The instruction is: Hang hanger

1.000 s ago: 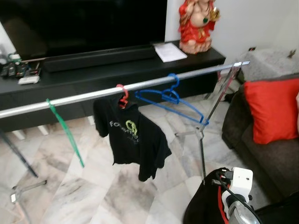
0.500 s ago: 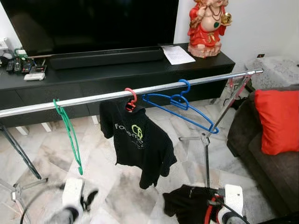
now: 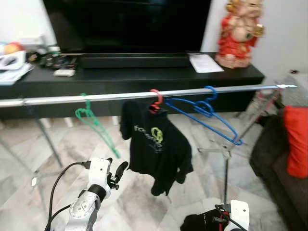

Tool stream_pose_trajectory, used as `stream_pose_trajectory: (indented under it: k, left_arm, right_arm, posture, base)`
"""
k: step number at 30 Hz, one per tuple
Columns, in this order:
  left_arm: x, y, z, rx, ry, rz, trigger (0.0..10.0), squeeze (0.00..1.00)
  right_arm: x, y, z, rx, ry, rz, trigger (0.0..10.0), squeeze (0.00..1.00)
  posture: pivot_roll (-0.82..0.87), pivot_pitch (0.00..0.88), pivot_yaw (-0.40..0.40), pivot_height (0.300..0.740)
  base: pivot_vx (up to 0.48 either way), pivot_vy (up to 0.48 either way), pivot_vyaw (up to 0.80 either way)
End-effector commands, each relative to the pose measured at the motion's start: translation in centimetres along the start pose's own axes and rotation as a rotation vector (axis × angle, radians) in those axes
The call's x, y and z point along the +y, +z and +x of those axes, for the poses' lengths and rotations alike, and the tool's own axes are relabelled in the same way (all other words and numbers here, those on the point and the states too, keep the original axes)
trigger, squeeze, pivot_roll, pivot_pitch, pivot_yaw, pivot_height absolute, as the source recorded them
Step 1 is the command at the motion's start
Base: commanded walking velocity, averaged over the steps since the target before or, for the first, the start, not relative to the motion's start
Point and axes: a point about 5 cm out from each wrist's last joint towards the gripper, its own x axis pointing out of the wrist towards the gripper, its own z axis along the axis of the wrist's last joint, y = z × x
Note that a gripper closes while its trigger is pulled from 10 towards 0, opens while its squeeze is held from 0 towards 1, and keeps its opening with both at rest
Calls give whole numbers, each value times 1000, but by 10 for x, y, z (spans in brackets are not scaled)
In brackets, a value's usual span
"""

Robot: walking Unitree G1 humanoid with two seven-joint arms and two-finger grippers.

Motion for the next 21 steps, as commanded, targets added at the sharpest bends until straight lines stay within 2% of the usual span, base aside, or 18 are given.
stream_pose_trajectory:
  k: [1, 6, 10, 11, 21]
  left_arm:
    - [-5, 0, 0, 8, -3, -2, 10000, 0]
    - [-4, 5, -2, 15, 24, -8, 10000, 0]
    - [-3, 7, -3, 18, 18, 18, 10000, 0]
    - [-1, 7, -3, 21, 26, 14, 10000, 0]
    - [0, 0, -5, 58, 7, 15, 10000, 0]
  right_arm:
    - [-2, -3, -1, 3, -18, 21, 10000, 0]
    - [-2, -2, -1, 5, -22, 25, 10000, 0]
    - [-3, -2, 0, 9, -24, 25, 10000, 0]
    - [-4, -3, -1, 11, -32, 48, 10000, 0]
    - [-5, -7, -2, 34, -52, 71, 10000, 0]
  posture:
    - [31, 83, -45, 740]
    - [34, 90, -46, 740]
    - [41, 95, -47, 740]
    - [42, 99, -47, 740]
    - [46, 108, -45, 740]
  base:
    - [0, 0, 800]
    - [0, -269, 800]
    - [0, -370, 702]
    - [0, -382, 0]
    - [0, -334, 0]
